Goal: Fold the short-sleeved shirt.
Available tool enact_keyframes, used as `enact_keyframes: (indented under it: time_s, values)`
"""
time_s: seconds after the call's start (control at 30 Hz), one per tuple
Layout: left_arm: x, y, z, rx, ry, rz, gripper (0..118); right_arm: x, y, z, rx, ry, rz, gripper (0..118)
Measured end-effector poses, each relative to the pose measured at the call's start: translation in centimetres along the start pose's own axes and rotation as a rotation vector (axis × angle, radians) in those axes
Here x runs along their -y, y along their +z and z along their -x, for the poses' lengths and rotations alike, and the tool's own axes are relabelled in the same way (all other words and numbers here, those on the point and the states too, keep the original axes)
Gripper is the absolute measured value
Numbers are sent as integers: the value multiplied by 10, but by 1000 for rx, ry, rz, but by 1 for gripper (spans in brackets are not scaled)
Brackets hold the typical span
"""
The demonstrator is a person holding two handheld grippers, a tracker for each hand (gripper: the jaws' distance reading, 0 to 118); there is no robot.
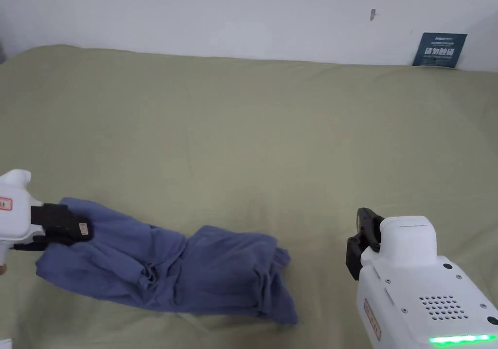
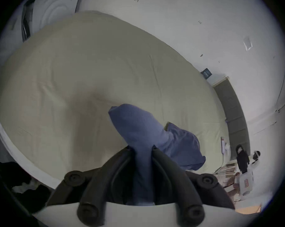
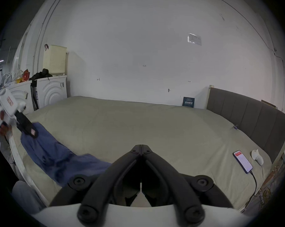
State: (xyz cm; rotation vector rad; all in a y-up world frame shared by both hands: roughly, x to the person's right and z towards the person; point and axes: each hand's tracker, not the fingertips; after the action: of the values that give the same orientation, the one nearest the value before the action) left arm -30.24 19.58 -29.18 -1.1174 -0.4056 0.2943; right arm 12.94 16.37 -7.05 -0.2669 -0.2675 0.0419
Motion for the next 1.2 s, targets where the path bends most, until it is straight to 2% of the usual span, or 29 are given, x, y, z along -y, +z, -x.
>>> enact_keyframes:
  time_s: [0.13, 0.33, 0.5, 0.6, 0.63, 0.7, 0.73, 0.77, 0.83, 0.87, 0.9, 0.93, 0.97, 1.0, 1.13, 1.2]
  values:
    - [2, -4, -45, 8, -63, 31, 12, -6, 0, 6, 2, -12, -22, 0]
    - [18, -36, -132, 25, -243, 69, 12, -7, 4, 4, -4, -3, -28, 0]
    - [36, -94, -192, -61, -367, 128, 12, -1, 6, -6, 16, -11, -11, 0]
    - [51, -128, -213, -33, -364, 158, 13, 2, 5, -12, 28, -16, 2, 0]
    - [54, -141, -218, -8, -377, 169, 30, 3, 5, -14, 33, -15, 8, 0]
    - [60, -155, -226, 101, -366, 188, 103, 5, 5, -19, 42, -19, 17, 0]
    - [63, -159, -229, 120, -343, 226, 118, 6, 4, -21, 47, -21, 22, 0]
    - [63, -153, -230, 164, -327, 210, 115, 7, 4, -23, 50, -20, 26, 0]
    - [56, -141, -228, 168, -316, 150, 102, 8, 4, -26, 59, -22, 28, 0]
    - [52, -135, -224, 179, -301, 130, 95, 8, 4, -27, 61, -26, 30, 0]
    - [50, -125, -213, 198, -261, 94, 82, 8, 3, -28, 62, -32, 33, 0]
    - [45, -118, -202, 224, -232, 81, 50, 8, 3, -29, 63, -38, 36, 0]
    - [40, -110, -191, 242, -204, 69, 12, 9, 3, -29, 63, -44, 36, 0]
    - [38, -106, -181, 260, -189, 58, 0, 8, 2, -28, 64, -51, 36, 0]
    - [41, -109, -142, 358, -110, 131, 0, 9, 1, -26, 60, -59, 39, 0]
    - [52, -126, -144, 426, -65, 175, 0, 10, 0, -24, 55, -55, 45, 0]
